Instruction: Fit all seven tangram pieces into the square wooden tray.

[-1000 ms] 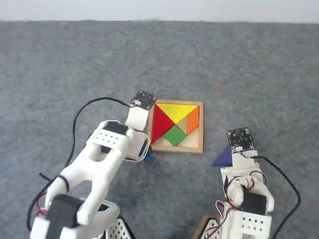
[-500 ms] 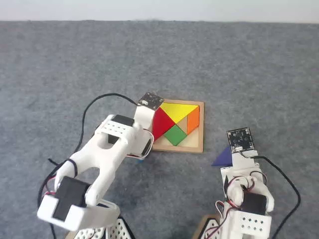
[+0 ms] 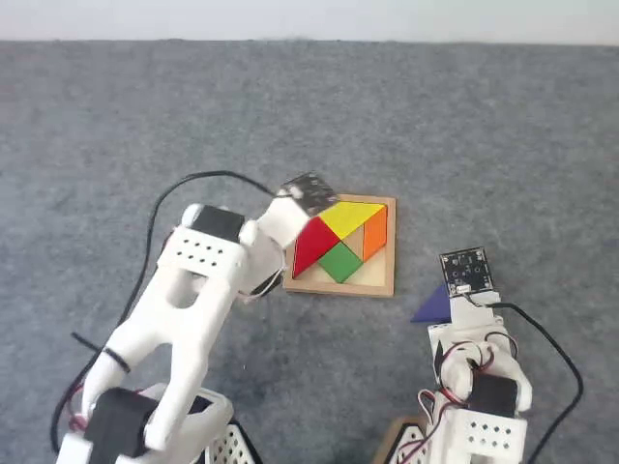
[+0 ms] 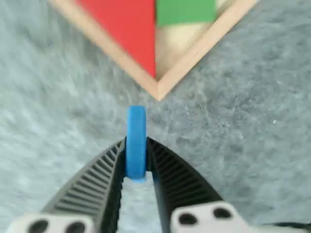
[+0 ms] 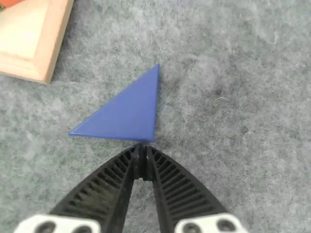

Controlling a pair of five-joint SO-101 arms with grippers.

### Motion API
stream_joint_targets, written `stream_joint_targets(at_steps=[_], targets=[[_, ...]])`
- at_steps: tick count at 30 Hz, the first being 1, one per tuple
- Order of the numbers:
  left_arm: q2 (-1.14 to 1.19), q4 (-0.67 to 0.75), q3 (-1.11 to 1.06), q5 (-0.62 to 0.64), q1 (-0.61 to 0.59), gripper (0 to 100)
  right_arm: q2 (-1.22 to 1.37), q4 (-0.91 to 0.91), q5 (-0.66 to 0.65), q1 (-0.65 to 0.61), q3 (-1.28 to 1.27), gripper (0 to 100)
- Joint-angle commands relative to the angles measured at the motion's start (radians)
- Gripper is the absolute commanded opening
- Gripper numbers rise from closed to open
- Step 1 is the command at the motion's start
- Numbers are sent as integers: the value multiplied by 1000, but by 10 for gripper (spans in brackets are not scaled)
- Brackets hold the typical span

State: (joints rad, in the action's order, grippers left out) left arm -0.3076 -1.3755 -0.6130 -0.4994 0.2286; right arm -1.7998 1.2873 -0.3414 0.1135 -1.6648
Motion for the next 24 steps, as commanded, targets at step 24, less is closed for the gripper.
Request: stream_joint_targets(at_steps=[24], targets=[[690, -187, 605, -250, 198, 16, -21, -5, 2, 12, -20, 8]])
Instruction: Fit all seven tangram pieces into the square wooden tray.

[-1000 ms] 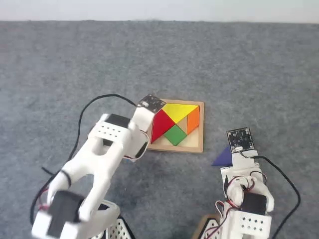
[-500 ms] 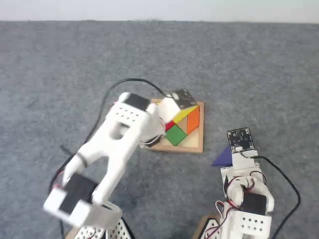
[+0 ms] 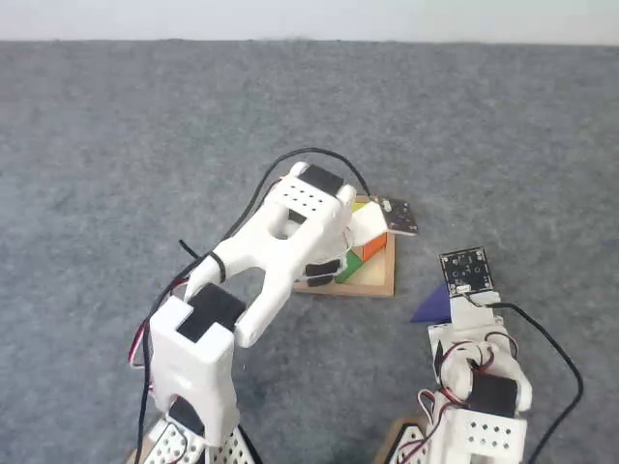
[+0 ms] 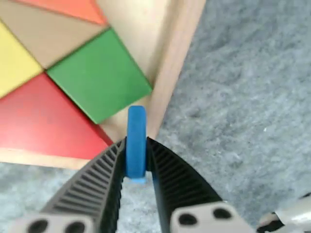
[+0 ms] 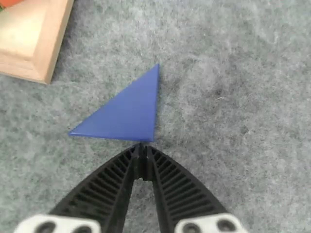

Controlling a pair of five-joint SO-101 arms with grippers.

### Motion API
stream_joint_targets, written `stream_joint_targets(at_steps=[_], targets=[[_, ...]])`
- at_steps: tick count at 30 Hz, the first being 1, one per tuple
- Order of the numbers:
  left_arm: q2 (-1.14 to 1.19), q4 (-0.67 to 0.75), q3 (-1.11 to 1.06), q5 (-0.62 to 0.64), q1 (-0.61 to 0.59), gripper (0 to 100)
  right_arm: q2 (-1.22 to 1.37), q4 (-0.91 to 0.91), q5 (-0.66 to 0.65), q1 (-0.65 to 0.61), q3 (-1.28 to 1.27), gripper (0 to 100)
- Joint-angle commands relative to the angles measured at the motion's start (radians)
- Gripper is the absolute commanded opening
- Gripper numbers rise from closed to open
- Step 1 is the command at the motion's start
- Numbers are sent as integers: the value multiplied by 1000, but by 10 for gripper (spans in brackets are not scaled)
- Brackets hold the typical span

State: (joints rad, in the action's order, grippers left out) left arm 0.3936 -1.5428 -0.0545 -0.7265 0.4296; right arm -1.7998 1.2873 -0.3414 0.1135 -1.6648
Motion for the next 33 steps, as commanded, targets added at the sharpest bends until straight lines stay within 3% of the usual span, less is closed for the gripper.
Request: stream_joint_targets(at_steps=[1, 6, 33], targets=[[-11, -23, 45, -26, -3, 17, -21, -5, 2, 12, -20, 8], [-9, -20, 47, -29, 2, 71, -21, -5, 2, 12, -20, 8], [-12, -23, 151, -61, -48, 65, -21, -5, 2, 12, -20, 8]])
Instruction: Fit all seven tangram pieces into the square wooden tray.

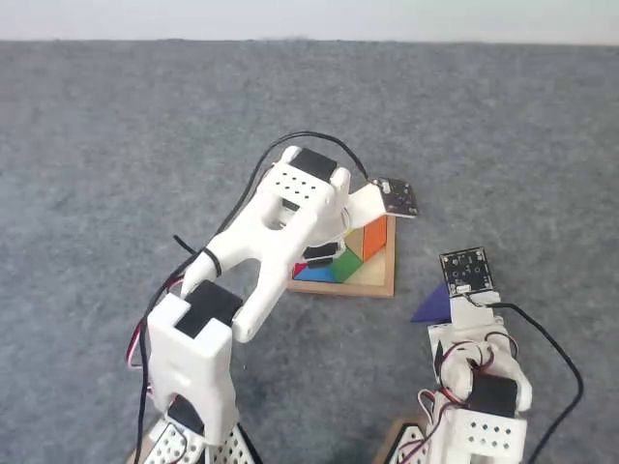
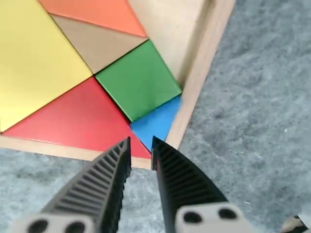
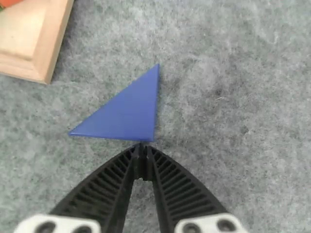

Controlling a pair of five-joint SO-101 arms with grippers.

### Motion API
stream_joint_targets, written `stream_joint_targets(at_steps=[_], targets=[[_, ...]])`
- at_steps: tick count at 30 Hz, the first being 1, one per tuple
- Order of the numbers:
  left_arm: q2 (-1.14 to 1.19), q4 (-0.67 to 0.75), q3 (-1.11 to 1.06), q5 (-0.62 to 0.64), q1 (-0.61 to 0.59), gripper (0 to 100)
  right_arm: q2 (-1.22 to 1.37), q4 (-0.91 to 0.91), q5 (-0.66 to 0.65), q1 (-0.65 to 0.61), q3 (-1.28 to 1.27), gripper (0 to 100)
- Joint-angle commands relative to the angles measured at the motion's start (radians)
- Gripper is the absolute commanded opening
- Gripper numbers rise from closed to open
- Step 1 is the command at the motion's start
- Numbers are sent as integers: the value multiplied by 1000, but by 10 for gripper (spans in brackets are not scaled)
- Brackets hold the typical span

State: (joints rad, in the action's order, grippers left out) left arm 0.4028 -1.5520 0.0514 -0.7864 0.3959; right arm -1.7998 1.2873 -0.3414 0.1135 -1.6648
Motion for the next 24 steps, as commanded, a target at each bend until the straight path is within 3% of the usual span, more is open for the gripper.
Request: stream_joint_targets(at_steps=[1, 11, 18, 20, 24], targets=[[-20, -8, 45, -2, -15, 54, -21, -5, 2, 12, -20, 8], [-69, 149, 4, 278, -11, 10, -21, -5, 2, 12, -20, 8], [-499, 697, -621, 496, -60, 15, -21, -5, 2, 12, -20, 8], [-637, 767, -742, 571, -126, 15, -21, -5, 2, 12, -20, 8], [-839, 773, -885, 695, -315, 15, -18, -5, 2, 15, -18, 8]])
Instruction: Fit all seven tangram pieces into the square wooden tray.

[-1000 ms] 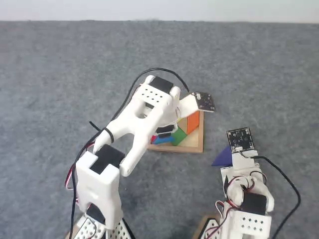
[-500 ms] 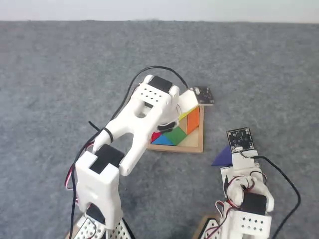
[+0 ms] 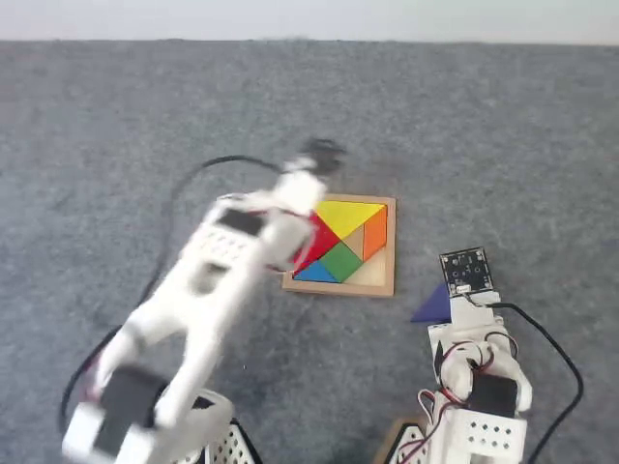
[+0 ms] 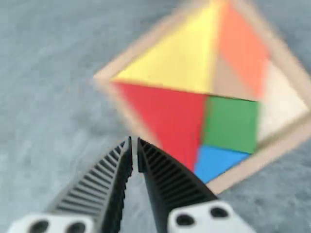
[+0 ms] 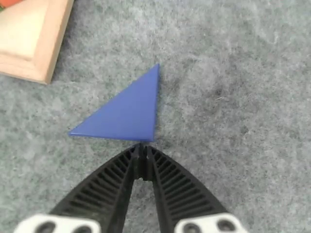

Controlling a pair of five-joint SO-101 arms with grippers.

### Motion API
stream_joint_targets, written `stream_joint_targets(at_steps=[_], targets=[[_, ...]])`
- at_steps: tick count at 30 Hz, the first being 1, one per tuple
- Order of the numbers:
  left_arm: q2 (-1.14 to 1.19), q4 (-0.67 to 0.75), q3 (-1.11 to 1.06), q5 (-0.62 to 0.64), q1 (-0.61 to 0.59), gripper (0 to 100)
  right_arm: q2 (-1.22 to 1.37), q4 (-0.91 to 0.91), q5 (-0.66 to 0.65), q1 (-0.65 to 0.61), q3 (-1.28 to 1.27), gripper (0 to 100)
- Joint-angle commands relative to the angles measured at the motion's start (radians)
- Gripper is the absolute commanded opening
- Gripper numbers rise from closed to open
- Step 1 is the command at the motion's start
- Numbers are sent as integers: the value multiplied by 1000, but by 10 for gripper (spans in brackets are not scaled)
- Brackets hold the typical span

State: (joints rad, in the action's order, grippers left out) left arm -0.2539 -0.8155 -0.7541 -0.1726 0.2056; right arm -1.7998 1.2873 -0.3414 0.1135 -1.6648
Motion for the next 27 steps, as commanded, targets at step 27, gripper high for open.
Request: stream_joint_targets(at_steps=[27], targets=[[434, 0, 364, 175, -437, 15, -16, -38, -3, -147, -15, 9]])
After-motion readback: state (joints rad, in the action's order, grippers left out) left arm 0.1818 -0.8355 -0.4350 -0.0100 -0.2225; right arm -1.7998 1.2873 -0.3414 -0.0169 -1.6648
